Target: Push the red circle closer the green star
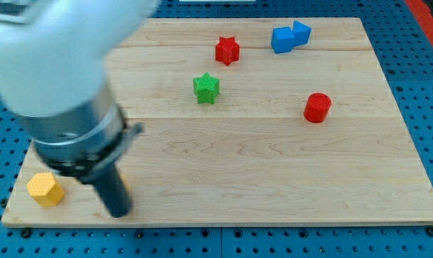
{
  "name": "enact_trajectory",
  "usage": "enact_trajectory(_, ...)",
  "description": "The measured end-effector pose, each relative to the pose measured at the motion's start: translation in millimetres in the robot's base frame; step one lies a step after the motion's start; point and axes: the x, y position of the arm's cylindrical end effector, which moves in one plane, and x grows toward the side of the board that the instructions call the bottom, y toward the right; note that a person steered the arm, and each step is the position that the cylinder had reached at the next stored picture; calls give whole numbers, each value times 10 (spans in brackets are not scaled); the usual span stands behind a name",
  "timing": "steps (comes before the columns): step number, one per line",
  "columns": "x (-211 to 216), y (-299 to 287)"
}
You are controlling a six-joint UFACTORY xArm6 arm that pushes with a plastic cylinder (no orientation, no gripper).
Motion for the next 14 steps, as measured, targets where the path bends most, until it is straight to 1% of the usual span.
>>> enact_trajectory(1, -45, -406)
enact_trajectory(2, -49, 99)
enact_trajectory(3, -196, 282)
enact_trajectory(5, -475, 315)
enact_trajectory(6, -548, 396)
enact_trajectory(8, -549, 547)
enact_trajectory(9, -624, 769)
enact_trajectory(10, -854, 869)
enact_trajectory(11, -1006, 1161)
enact_trajectory(12, -1039, 1440)
enact_trajectory(14, -1036, 1482)
